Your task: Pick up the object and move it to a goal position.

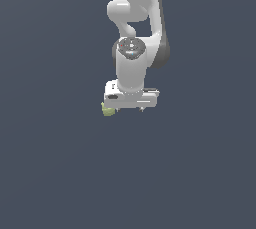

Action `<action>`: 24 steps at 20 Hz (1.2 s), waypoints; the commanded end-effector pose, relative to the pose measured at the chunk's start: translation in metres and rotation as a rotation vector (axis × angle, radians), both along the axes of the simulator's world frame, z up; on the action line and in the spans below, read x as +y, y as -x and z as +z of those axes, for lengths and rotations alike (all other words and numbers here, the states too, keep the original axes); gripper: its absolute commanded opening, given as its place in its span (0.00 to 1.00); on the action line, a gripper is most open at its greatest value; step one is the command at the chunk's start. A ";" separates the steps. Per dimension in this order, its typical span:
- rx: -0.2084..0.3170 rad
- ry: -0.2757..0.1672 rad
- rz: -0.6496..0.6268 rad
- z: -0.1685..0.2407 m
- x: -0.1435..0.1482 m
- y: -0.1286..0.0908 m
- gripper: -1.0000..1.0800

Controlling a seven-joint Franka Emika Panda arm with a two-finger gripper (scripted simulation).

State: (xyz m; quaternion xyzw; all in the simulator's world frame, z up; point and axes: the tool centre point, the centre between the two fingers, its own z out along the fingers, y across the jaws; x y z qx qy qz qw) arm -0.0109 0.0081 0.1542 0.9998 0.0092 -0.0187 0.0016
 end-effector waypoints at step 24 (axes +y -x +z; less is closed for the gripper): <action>-0.014 0.001 0.072 -0.009 -0.035 0.016 0.96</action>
